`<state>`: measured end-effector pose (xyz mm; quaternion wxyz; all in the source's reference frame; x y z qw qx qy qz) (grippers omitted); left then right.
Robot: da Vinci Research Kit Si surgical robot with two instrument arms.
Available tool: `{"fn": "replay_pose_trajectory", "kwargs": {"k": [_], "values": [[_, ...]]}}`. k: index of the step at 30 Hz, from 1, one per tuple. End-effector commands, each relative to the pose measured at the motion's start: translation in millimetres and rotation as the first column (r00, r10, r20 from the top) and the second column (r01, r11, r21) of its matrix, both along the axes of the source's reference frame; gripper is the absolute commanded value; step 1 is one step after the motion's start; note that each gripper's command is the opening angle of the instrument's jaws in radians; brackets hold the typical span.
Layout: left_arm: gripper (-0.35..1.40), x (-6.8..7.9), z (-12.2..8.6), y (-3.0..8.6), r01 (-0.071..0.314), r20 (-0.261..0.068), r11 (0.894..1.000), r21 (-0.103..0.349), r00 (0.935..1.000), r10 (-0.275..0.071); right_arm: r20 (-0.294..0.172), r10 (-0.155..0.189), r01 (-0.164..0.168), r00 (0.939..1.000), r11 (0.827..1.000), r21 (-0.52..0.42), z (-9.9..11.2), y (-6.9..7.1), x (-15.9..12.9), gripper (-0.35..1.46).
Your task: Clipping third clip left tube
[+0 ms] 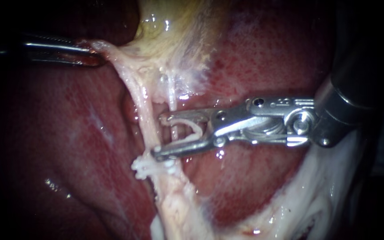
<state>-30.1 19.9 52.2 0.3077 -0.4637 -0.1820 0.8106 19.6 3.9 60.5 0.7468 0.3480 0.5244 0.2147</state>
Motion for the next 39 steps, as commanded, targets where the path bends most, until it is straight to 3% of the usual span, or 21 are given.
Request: {"fn": "replay_pose_trajectory", "kwargs": {"k": [1,8,18,29,39], "values": [[-0.35,0.0,0.0,0.0,0.000,0.000,1.000,0.000,1.0000,0.000,0.003,0.001,-0.001,1.0000,1.000,0.008,0.2,0.0,0.0,0.50],[-0.35,0.0,0.0,0.0,0.000,0.000,1.000,0.000,1.0000,0.000,-0.016,-0.008,0.009,0.9998,1.000,0.027,1.4,-0.3,0.8,0.49],[-0.35,-0.1,0.1,0.0,0.000,0.000,1.000,0.000,1.0000,0.000,-0.110,0.001,0.009,0.9939,0.996,0.091,1.4,-0.1,4.0,0.49],[-0.35,-0.2,0.1,-0.1,0.001,-0.001,1.000,-0.001,1.0000,-0.001,-0.196,0.029,-0.004,0.9802,0.992,0.125,-1.9,0.6,5.8,0.48],[-0.35,-0.2,0.2,-0.1,0.001,-0.001,1.000,-0.001,1.0000,-0.001,-0.203,0.033,-0.003,0.9787,0.989,0.148,-5.2,1.7,5.3,0.35]]}}
